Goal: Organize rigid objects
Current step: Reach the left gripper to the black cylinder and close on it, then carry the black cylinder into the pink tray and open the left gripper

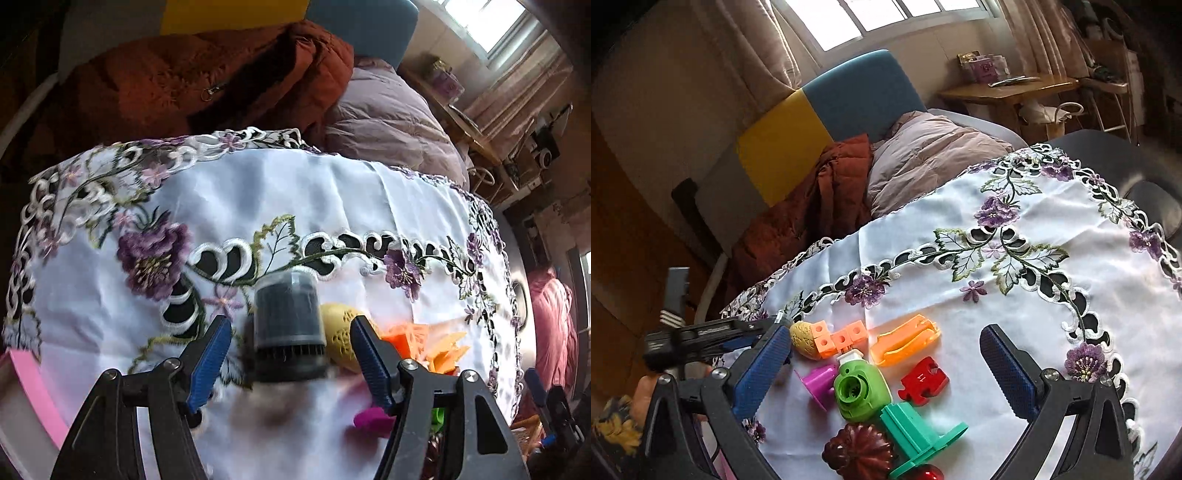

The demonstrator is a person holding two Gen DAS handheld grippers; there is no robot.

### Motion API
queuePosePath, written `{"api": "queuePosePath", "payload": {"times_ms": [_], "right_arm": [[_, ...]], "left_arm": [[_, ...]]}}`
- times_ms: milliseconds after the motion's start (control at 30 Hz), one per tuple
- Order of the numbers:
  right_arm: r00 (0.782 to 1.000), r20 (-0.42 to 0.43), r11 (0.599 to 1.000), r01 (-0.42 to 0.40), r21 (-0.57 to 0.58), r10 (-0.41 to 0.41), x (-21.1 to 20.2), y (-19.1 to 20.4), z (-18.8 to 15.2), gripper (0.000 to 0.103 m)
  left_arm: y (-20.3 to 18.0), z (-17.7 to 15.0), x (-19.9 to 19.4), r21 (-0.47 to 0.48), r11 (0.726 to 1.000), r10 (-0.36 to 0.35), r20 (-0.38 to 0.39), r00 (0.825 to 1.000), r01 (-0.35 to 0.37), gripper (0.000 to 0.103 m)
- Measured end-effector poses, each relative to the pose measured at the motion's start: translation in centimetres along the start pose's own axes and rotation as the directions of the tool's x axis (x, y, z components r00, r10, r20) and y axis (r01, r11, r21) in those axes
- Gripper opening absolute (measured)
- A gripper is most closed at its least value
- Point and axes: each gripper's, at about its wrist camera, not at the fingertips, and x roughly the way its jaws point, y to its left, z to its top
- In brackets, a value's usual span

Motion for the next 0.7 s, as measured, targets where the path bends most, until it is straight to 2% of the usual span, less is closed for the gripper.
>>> {"api": "queuePosePath", "payload": {"times_ms": [133, 167, 233, 267, 367, 500, 700], "right_arm": [[1.0, -0.001, 1.0, -0.002, 0.005, 0.002, 0.0, -0.1, 0.0, 0.103], [1.0, 0.001, 1.0, -0.001, 0.004, 0.001, 0.0, 0.0, 0.1, 0.103], [1.0, 0.008, 1.0, -0.001, 0.002, 0.001, -0.1, 0.0, 0.1, 0.103], [1.0, 0.011, 1.0, 0.002, 0.001, -0.002, -0.1, 0.0, 0.1, 0.103], [1.0, 0.019, 1.0, 0.01, 0.01, -0.011, -0.2, -0.3, 0.2, 0.103], [1.0, 0.006, 0.999, -0.006, 0.04, 0.006, 0.0, -0.9, 0.4, 0.103], [0.995, -0.076, 0.997, -0.058, 0.052, 0.061, 1.2, -0.8, 0.0, 0.103]], "left_arm": [[0.0, 0.5, 1.9, -0.011, 1.0, -0.019, -0.063, 0.998, 0.018, 0.066], [0.0, 0.5, 2.6, -0.016, 1.0, -0.015, -0.08, 0.997, 0.014, 0.061], [0.6, 0.0, 2.7, -0.06, 0.996, -0.066, -0.059, 0.996, 0.063, 0.046], [0.6, -0.2, 2.5, -0.071, 0.995, -0.076, -0.048, 0.996, 0.073, 0.044], [0.7, -1.8, 1.5, -0.042, 0.998, -0.039, -0.021, 0.999, 0.038, 0.043], [1.1, -4.6, -0.4, -0.034, 0.998, -0.05, 0.02, 0.999, 0.051, 0.043], [-0.1, -9.6, -4.1, 0.042, 0.998, -0.046, 0.091, 0.995, 0.043, 0.043]]}}
